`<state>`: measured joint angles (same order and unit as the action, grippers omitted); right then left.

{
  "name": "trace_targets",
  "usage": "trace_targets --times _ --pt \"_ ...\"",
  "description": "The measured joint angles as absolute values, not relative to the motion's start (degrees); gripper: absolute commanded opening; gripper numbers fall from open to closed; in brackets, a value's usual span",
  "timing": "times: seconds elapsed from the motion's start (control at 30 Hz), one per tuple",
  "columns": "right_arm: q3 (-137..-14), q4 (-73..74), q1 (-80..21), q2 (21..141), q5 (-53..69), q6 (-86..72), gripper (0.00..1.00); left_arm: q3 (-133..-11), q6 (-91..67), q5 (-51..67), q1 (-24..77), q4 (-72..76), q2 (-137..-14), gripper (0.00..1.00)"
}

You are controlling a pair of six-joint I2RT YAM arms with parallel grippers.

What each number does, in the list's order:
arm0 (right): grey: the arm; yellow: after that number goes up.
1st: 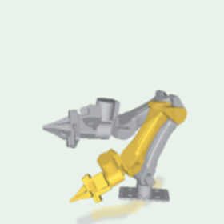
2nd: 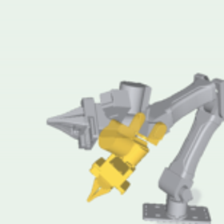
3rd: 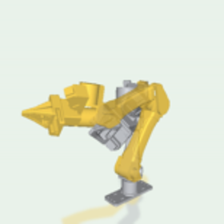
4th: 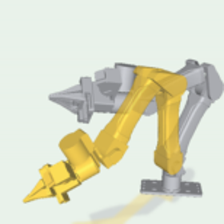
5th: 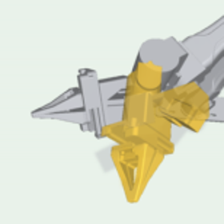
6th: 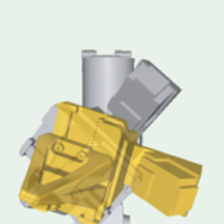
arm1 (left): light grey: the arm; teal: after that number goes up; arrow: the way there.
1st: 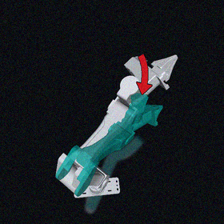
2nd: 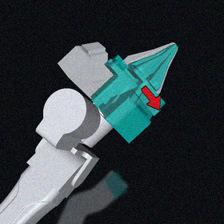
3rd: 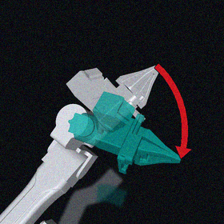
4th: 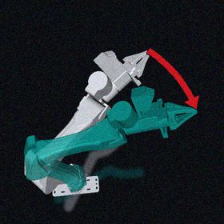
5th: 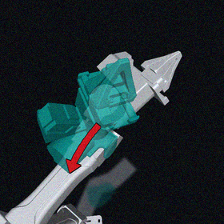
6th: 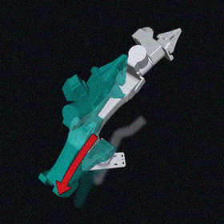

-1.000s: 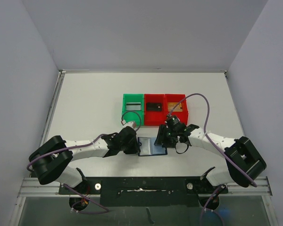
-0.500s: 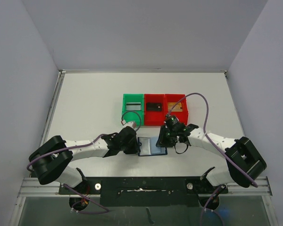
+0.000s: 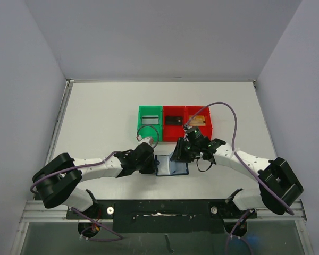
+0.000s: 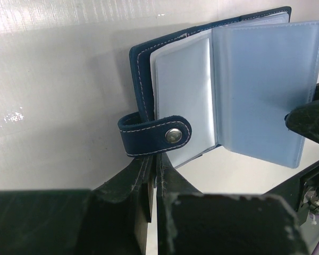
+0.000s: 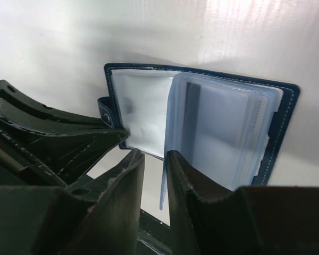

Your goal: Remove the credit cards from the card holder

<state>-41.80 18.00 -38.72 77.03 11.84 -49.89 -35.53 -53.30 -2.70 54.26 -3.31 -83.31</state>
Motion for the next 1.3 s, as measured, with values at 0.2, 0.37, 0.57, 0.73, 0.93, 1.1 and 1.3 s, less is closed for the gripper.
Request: trace_targets --times 0.2,0.37,0.57,0.73,0.93,1.1,1.3 --pt "-41.89 15.33 -38.79 78.41 15.25 -49.87 0.2 -35.53 -53.3 -2.7 54.26 -3.31 -83.31 0.0" --pt "-41.89 13.41 -39.11 79.94 17.82 -49.91 0.38 -35.53 -53.3 -2.7 54.26 -3.31 -83.31 0.0" --pt "-41.91 9.78 -39.16 83.33 20.23 -50.13 0.44 -35.53 -53.34 -2.7 54.26 -3.31 -83.31 0.0" --pt "-41.89 8.29 -39.42 86.15 20.71 -50.96 0.5 -35.51 -53.54 -2.7 54.26 -3.31 -82.89 0.0" --pt "-41.76 3.2 -39.44 87.09 23.29 -51.68 0.57 -35.16 -53.91 -2.7 54.26 -3.29 -81.67 0.05" --pt "-40.71 1.76 -39.44 88.55 23.64 -52.53 0.58 -33.01 -55.0 -2.74 54.26 -3.25 -79.29 0.21" --pt "-40.36 1.87 -39.42 88.25 23.03 -52.84 0.55 -29.08 -56.93 -2.98 54.26 -3.27 -73.71 0.28"
